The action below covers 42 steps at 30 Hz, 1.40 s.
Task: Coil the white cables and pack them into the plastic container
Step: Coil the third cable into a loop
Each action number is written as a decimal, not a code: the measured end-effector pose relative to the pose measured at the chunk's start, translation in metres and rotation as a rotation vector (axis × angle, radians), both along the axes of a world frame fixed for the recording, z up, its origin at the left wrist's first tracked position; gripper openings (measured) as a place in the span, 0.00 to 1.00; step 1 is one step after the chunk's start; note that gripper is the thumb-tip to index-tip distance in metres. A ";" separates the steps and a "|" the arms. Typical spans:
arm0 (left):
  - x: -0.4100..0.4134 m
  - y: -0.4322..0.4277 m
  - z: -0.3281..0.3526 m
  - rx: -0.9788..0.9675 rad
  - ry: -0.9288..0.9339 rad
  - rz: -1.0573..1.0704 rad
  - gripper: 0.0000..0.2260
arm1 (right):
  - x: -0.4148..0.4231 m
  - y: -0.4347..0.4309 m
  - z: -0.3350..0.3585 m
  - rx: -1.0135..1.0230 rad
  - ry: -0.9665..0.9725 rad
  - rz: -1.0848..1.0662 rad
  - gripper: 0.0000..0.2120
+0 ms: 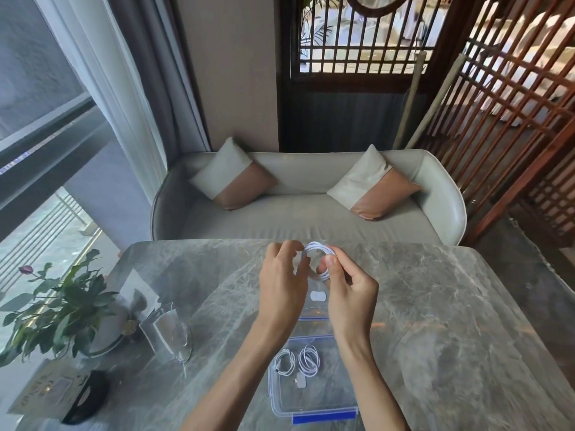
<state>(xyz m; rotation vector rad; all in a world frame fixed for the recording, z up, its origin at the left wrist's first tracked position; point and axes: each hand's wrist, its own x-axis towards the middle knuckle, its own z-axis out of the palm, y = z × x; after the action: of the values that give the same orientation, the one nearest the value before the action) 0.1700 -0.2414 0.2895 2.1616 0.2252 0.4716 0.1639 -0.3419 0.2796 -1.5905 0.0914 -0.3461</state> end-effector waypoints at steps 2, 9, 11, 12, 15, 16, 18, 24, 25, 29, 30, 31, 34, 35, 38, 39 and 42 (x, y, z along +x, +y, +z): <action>0.003 0.004 -0.001 -0.116 0.065 0.010 0.01 | 0.001 -0.001 -0.002 0.014 0.004 0.000 0.11; 0.001 0.017 0.003 -0.761 0.281 -0.108 0.11 | 0.009 -0.015 -0.008 0.146 0.138 0.064 0.16; -0.001 0.018 0.005 -0.823 0.318 -0.155 0.12 | 0.009 -0.017 -0.008 0.142 0.167 0.065 0.16; -0.003 0.018 0.005 -0.838 0.327 -0.166 0.13 | 0.009 -0.019 -0.008 0.106 0.155 0.059 0.16; -0.005 0.016 0.005 -0.865 0.334 -0.159 0.14 | 0.006 -0.018 -0.007 -0.046 0.061 0.005 0.14; -0.005 0.015 0.005 -0.881 0.330 -0.149 0.14 | 0.006 -0.018 -0.007 -0.068 0.037 -0.007 0.13; -0.005 0.013 0.002 -0.914 0.290 -0.128 0.14 | 0.007 -0.017 -0.007 -0.095 0.021 0.000 0.10; -0.015 -0.001 -0.006 -0.985 0.236 -0.102 0.13 | 0.014 -0.027 -0.014 -0.001 0.162 0.141 0.11; -0.016 -0.004 -0.007 -0.987 0.247 -0.087 0.13 | 0.014 -0.028 -0.016 -0.014 0.174 0.154 0.11; -0.018 -0.012 -0.011 -1.012 0.192 0.032 0.12 | 0.008 -0.029 -0.019 -0.055 0.187 0.160 0.11; -0.019 -0.013 -0.012 -1.018 0.162 0.052 0.12 | 0.005 -0.029 -0.019 -0.084 0.176 0.148 0.11; -0.019 -0.015 -0.013 -0.998 0.129 0.066 0.12 | 0.003 -0.028 -0.019 -0.108 0.159 0.132 0.11; -0.019 -0.016 -0.018 -0.783 0.080 0.055 0.11 | -0.003 -0.026 -0.020 -0.110 0.111 0.127 0.12; -0.019 -0.016 -0.018 -0.734 0.102 0.039 0.11 | -0.003 -0.026 -0.020 -0.074 0.117 0.136 0.12; -0.019 -0.012 -0.017 -0.762 0.288 -0.027 0.13 | -0.003 -0.025 -0.019 0.099 0.183 0.158 0.15; -0.019 -0.009 -0.017 -0.776 0.354 -0.091 0.12 | -0.002 -0.024 -0.018 0.114 0.188 0.167 0.16; -0.021 0.004 -0.017 -0.844 0.404 -0.321 0.06 | 0.001 -0.024 -0.018 0.100 0.175 0.169 0.14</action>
<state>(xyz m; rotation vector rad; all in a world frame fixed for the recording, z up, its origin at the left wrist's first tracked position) 0.1493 -0.2373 0.2729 1.3933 0.2369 -0.2321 0.1649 -0.3659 0.2613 -1.5155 0.1059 -0.0693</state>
